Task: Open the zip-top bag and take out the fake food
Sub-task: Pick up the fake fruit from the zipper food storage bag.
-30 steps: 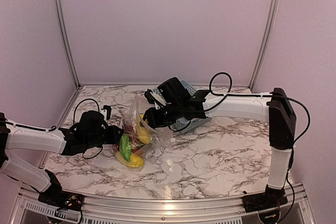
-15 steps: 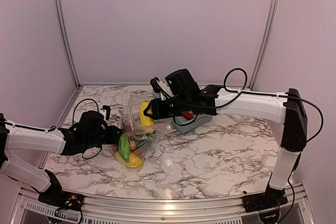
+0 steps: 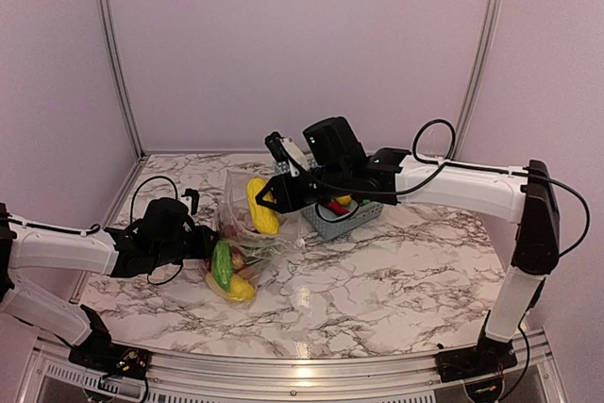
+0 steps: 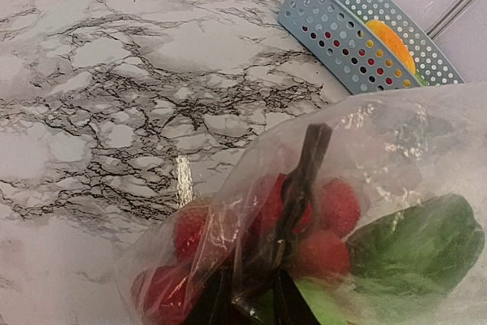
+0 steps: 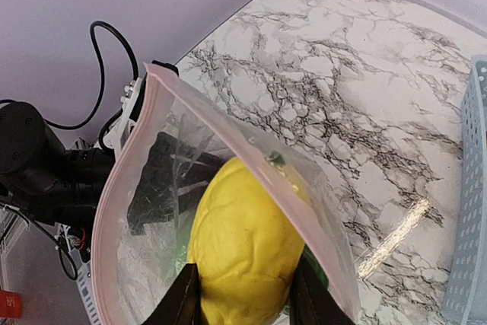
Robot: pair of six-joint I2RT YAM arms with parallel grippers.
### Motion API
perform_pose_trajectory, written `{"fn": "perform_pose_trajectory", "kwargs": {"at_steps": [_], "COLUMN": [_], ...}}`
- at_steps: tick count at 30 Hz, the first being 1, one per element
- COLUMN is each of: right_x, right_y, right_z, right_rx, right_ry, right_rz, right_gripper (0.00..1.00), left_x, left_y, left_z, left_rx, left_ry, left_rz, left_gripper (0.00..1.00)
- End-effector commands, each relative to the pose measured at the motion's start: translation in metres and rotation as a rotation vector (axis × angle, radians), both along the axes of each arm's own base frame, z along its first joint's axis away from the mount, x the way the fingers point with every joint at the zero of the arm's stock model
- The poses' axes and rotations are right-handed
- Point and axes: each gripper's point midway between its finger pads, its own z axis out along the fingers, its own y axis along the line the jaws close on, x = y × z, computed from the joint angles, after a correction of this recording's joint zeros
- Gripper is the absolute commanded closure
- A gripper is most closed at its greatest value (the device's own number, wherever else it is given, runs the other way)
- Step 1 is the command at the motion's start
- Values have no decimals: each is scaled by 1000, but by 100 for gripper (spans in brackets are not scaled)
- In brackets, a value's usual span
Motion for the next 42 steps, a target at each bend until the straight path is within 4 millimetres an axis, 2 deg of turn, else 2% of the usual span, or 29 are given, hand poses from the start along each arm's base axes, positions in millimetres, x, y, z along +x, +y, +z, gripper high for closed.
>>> {"fn": "perform_pose_trajectory", "kwargs": {"at_steps": [1, 6, 13, 18, 25, 30, 38, 42], "right_x": [-11, -23, -36, -43, -51, -55, -63, -66], "right_y": [2, 7, 7, 6, 3, 5, 4, 4], "right_z": [47, 56, 57, 42, 5, -13, -23, -27], "right_rx": [64, 69, 63, 40, -29, -47, -71, -85], "right_ry": [-97, -90, -67, -25, 56, 92, 108, 115], "right_rz": [78, 160, 233, 256, 277, 277, 304, 315], "right_gripper": [78, 77, 76, 75, 72, 71, 65, 66], "left_x": [-5, -2, -1, -2, -4, -4, -5, -6], "left_y": [17, 13, 13, 13, 15, 16, 17, 16], "left_z": [-23, -19, -13, -13, -14, -14, -14, -14], "left_rx": [109, 111, 112, 111, 105, 105, 103, 101], "left_ry": [70, 65, 53, 52, 51, 49, 50, 50], "left_rz": [24, 13, 7, 7, 8, 9, 9, 8], "left_gripper": [78, 77, 78, 78, 77, 78, 78, 77]}}
